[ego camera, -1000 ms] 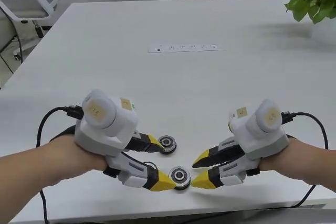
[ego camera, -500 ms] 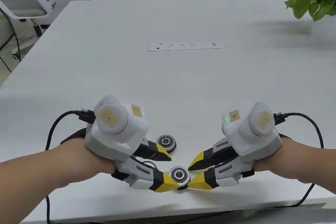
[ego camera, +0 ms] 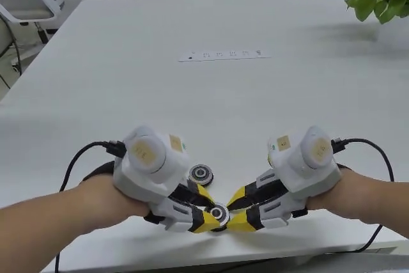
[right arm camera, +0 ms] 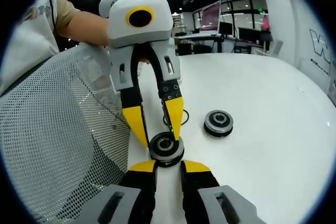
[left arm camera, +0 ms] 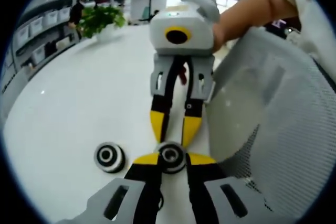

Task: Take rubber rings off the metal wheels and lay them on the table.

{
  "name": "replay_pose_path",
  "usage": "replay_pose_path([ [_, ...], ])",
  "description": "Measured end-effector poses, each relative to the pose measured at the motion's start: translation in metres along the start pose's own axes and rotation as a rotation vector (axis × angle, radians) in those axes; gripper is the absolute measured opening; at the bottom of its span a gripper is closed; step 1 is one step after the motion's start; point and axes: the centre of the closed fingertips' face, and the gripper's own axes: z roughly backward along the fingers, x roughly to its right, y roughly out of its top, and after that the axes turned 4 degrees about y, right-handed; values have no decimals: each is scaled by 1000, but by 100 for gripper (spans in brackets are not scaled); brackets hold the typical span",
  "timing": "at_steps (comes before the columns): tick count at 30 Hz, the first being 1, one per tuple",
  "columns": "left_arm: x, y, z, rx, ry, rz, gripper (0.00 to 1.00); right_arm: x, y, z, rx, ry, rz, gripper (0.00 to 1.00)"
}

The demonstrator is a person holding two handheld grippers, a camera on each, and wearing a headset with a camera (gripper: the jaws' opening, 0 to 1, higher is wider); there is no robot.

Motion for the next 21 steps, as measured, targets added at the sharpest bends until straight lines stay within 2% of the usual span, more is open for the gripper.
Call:
replay_pose_path([
  [6,-4,0,-2,14,35,-28,14,0,0,0,5,-1,4,14],
  [8,-4,0,-3,18,50,-65,14,-1,0,0,2,-1,8,14],
  [21,-5,0,-3,33,60,-57,13,-2,-2,0,-7,-10,2,13],
])
